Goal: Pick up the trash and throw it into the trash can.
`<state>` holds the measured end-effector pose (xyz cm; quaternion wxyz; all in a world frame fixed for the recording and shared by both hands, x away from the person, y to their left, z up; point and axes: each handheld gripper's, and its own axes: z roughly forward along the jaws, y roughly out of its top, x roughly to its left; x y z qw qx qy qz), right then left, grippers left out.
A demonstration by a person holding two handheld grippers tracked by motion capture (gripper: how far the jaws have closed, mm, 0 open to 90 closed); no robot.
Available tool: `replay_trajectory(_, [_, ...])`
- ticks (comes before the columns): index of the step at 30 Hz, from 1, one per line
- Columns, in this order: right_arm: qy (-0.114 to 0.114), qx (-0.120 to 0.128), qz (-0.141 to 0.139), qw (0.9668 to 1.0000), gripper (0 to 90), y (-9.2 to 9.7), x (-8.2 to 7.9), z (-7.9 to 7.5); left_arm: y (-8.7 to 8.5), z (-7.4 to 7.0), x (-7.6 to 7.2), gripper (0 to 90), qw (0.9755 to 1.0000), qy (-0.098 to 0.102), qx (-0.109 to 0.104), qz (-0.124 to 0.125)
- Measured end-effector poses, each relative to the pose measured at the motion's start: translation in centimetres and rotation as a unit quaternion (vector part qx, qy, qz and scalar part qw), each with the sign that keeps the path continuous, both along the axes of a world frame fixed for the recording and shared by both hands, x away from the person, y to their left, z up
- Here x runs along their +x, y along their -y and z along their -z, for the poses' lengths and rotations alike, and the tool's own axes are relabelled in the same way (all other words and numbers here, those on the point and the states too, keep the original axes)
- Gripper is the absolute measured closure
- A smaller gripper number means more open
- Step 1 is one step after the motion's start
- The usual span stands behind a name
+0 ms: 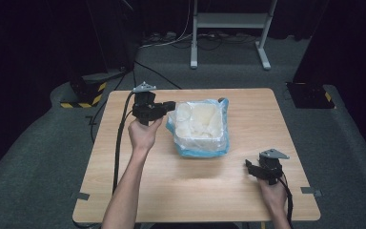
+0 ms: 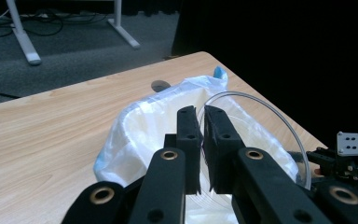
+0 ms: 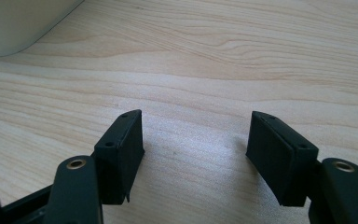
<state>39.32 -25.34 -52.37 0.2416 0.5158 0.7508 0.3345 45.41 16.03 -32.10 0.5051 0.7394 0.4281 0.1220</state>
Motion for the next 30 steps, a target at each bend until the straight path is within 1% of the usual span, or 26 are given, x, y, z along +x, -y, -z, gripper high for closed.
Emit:
replay_trajectory(6, [0.0, 0.0, 0.0, 1.0, 35.8, 0.0, 0.0, 0.0, 0.7, 0.2, 0.3, 84.7, 1.0, -0.001, 0.001, 0.006])
replay_trajectory(18, [0.0, 0.0, 0.0, 1.0, 35.8, 0.0, 0.0, 0.0, 2.2, 1.3, 1.4, 84.6, 0.9999, -0.007, 0.005, 0.013])
replay_trajectory(22, [0.0, 0.001, 0.0, 1.0, 35.8, 0.0, 0.0, 0.0, 2.4, 1.6, 1.6, 84.6, 0.9998, -0.008, 0.007, 0.015])
replay_trajectory(24, [0.0, 0.0, 0.0, 1.0, 35.8, 0.0, 0.0, 0.0, 2.7, 1.9, 1.8, 84.6, 0.9998, -0.013, 0.007, 0.017])
replay_trajectory(30, [0.0, 0.0, 0.0, 1.0, 35.8, 0.0, 0.0, 0.0, 3.1, 2.4, 2.1, 84.5, 0.9997, -0.014, 0.008, 0.019])
